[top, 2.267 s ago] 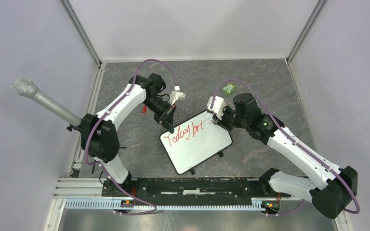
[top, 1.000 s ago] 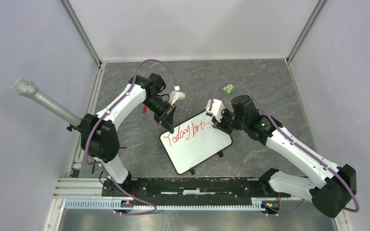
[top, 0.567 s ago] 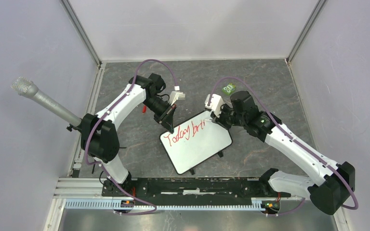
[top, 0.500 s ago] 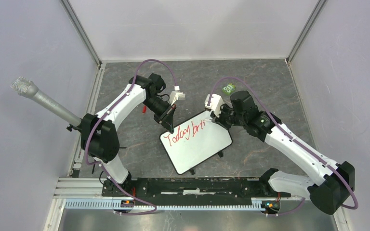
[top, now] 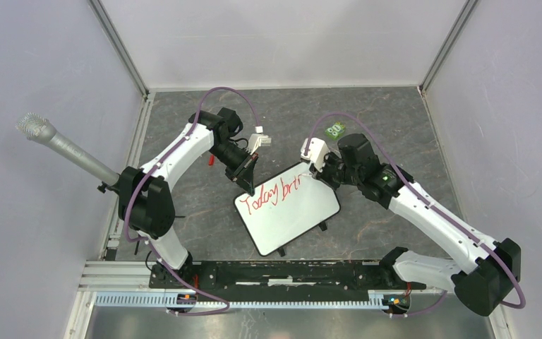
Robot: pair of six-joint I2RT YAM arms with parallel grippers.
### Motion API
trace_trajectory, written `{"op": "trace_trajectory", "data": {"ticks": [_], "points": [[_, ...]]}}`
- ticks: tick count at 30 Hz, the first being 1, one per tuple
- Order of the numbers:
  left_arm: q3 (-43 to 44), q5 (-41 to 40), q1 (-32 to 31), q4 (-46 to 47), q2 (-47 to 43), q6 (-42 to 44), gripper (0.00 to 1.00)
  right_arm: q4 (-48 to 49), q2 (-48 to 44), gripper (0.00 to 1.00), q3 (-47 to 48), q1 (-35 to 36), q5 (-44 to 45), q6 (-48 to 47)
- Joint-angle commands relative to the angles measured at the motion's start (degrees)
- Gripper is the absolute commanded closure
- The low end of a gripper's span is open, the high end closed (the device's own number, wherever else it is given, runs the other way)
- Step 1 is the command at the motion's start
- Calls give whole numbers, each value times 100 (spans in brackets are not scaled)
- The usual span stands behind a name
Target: Write a sentence on the whiteboard
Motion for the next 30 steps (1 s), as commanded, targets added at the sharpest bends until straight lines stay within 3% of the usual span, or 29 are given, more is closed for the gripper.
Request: {"op": "trace_trajectory", "data": {"ticks": [1, 9, 20, 30], "points": [[-35, 71, -31, 124, 38, 288, 98, -64, -92, 100, -121, -19, 54, -66], [-47, 73, -32, 124, 35, 285, 98, -156, -167, 100, -321, -19, -175, -74], [-29, 70, -39, 123, 24, 249, 98, -290, -252, 100, 346, -96, -98, -31], [-17, 80, -39, 124, 19, 258, 98, -124, -27, 100, 374, -177, 167, -57]]}}
